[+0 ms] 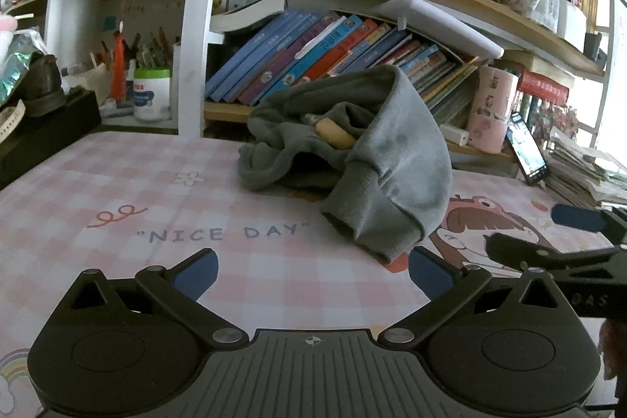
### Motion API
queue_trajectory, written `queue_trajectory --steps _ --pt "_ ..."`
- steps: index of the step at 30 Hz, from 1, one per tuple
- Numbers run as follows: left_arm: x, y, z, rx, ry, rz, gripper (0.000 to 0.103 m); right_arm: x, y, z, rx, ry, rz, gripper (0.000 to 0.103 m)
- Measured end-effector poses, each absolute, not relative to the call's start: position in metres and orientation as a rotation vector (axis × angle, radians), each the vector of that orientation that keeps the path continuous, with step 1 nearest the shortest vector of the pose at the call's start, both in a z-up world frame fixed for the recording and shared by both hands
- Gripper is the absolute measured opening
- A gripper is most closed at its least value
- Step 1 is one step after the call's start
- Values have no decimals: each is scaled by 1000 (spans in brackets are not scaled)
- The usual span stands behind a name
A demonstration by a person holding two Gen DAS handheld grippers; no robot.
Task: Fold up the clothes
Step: 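Move both tools toward the crumpled grey sweatshirt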
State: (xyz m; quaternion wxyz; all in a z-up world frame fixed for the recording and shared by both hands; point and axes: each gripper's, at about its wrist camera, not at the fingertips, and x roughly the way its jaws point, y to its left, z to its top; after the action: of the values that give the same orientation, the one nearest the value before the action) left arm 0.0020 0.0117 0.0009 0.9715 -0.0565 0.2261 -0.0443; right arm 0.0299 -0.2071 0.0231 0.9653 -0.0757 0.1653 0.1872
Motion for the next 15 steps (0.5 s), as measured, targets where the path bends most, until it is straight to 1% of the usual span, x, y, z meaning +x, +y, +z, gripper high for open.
queue_trajectory --steps 9,15 --pt "8 19 -3 -173 496 -64 103 47 -194 27 -186 288 440 103" --pt "9 19 -4 -186 503 -80 103 54 -191 24 -229 305 492 103"
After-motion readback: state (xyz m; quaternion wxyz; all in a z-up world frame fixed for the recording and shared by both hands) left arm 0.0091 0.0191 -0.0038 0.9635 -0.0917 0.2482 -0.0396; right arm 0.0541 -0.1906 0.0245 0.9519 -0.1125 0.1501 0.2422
